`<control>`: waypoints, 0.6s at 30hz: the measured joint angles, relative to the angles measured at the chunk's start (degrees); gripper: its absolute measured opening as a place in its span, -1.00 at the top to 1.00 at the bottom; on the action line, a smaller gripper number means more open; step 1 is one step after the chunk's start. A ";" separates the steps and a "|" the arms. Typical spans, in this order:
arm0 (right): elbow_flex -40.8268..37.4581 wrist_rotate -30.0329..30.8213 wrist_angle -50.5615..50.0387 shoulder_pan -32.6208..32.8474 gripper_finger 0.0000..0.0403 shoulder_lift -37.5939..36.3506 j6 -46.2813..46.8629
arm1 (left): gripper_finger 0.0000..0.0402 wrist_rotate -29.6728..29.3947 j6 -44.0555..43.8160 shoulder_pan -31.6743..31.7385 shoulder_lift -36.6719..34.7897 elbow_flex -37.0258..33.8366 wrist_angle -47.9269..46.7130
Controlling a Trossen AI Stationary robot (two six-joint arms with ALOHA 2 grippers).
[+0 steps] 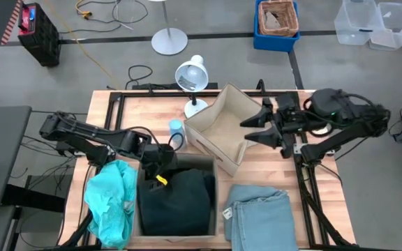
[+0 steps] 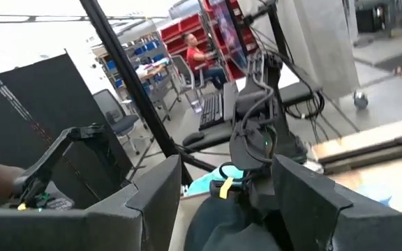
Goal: Sort clothes
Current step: Put the dark blue pants into the bottom laundry bin
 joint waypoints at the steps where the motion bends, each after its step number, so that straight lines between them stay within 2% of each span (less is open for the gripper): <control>1: 0.00 0.02 0.03 0.23 -0.19 0.64 0.66 | 0.78 -0.95 0.08 -0.14 0.10 -0.03 -0.28; 5: 0.00 0.02 0.42 1.63 -0.19 2.69 1.87 | 0.76 -4.66 -0.12 -0.29 0.70 -0.15 -0.29; 7: 0.00 0.02 0.61 2.42 -0.19 3.56 1.86 | 0.58 -5.45 -0.12 -0.26 0.73 -0.07 -0.30; 11: 0.00 -0.07 0.46 3.53 -0.19 5.04 1.84 | 0.07 -7.71 1.15 -0.81 0.78 1.53 -0.62; 13: 0.00 -0.07 0.47 4.07 -0.19 5.44 1.85 | -0.12 -7.94 1.95 -0.83 0.78 2.77 -0.57; 15: 0.00 -0.07 0.45 4.77 -0.19 5.50 2.52 | -0.25 -8.14 1.79 -0.76 0.81 4.35 -0.64; 18: 0.00 -0.15 0.60 5.39 -0.19 5.69 3.33 | -0.33 -8.49 0.93 -0.59 0.80 7.68 -0.68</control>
